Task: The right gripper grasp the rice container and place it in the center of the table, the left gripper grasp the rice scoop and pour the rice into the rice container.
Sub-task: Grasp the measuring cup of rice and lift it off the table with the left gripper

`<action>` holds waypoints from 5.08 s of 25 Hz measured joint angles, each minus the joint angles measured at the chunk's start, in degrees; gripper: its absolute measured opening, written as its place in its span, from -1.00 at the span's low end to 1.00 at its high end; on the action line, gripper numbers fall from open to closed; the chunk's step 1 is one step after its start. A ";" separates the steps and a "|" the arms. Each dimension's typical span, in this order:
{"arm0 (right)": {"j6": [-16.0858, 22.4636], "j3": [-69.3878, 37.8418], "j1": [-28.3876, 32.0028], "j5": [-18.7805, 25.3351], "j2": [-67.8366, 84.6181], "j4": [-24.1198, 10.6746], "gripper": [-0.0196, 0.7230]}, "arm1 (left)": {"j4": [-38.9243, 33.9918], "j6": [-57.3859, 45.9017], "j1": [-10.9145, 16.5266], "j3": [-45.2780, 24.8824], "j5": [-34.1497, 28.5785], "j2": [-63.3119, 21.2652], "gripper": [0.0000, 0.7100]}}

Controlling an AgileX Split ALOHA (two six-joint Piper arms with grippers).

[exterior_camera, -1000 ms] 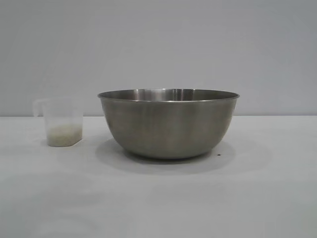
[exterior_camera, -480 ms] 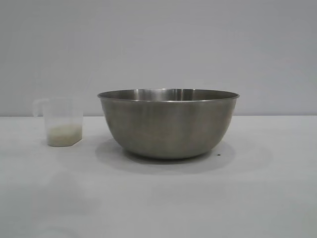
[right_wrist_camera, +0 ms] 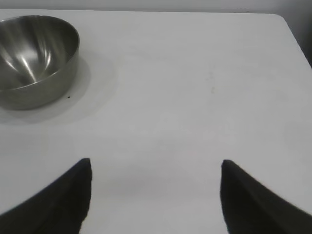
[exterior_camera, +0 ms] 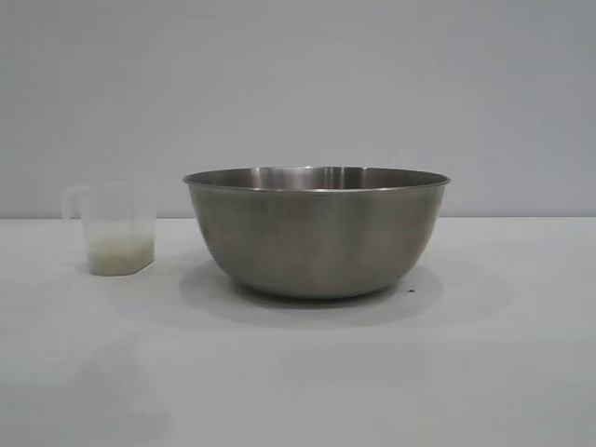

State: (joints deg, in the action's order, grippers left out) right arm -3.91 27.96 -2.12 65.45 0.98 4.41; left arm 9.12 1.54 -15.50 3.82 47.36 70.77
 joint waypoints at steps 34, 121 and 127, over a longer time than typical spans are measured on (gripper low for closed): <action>0.00 0.00 0.00 0.00 0.00 0.00 0.33 | -2.42 -3.82 0.00 15.42 17.77 38.88 -0.07; 0.00 0.00 0.00 0.00 0.00 0.00 0.33 | -17.30 9.97 4.78 40.90 17.77 54.35 -0.31; 0.00 0.00 0.00 0.00 0.00 0.00 0.33 | -18.96 9.97 4.78 43.25 17.77 54.87 -0.31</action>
State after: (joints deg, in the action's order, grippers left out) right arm -3.91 27.96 -2.12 65.45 0.98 4.41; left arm -9.85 11.51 -10.72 47.07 65.12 125.64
